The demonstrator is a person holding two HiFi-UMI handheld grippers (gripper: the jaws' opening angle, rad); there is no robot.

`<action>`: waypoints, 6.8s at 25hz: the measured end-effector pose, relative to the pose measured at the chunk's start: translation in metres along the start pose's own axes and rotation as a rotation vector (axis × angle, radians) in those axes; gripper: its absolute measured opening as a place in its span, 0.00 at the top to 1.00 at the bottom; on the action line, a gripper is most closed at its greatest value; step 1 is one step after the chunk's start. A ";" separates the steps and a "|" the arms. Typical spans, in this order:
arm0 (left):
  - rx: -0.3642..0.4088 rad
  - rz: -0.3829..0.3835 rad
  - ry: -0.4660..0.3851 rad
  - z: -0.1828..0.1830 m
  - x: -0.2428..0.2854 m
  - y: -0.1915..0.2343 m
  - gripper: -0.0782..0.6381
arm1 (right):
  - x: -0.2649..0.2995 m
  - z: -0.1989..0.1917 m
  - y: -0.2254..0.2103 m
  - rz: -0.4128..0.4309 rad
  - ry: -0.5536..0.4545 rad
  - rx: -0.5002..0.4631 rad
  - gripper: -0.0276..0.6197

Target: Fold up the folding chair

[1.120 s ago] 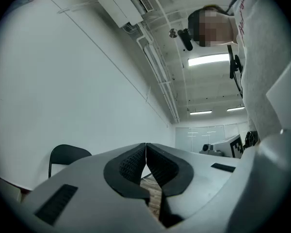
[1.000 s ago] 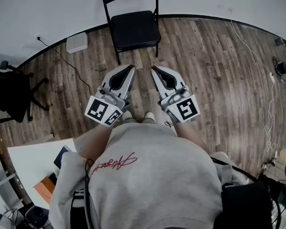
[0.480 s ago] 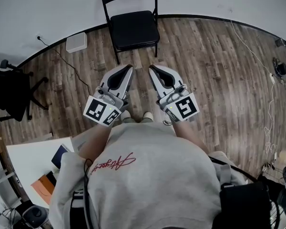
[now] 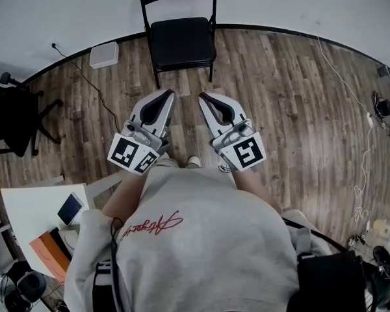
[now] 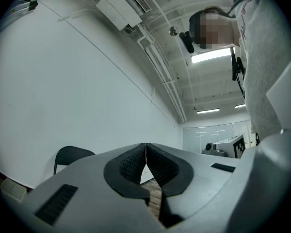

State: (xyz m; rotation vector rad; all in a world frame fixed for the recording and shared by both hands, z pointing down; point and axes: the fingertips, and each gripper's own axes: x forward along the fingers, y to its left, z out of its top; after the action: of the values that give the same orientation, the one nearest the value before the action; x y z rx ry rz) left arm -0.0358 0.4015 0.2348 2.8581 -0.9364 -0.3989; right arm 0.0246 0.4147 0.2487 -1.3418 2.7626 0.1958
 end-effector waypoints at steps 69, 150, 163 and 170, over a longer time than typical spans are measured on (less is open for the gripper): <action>-0.322 0.032 0.919 -0.382 0.278 0.644 0.34 | 0.161 -0.619 -0.194 -0.725 0.202 1.502 0.56; 0.047 0.049 0.585 -0.242 0.406 0.751 0.86 | 0.547 -0.397 -0.499 -0.845 0.237 2.089 0.70; -0.102 -0.134 0.569 -0.233 0.397 0.737 0.63 | 0.548 -0.394 -0.501 -0.767 0.182 2.048 0.70; -0.246 0.083 0.500 -0.223 0.323 0.778 0.43 | 0.554 -0.365 -0.495 -0.511 0.210 1.677 0.70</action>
State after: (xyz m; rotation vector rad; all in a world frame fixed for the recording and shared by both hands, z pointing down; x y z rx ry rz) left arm -0.1631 -0.4117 0.5213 2.5000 -0.8328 0.1937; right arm 0.0703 -0.3707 0.5043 -1.2377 1.4046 -1.7905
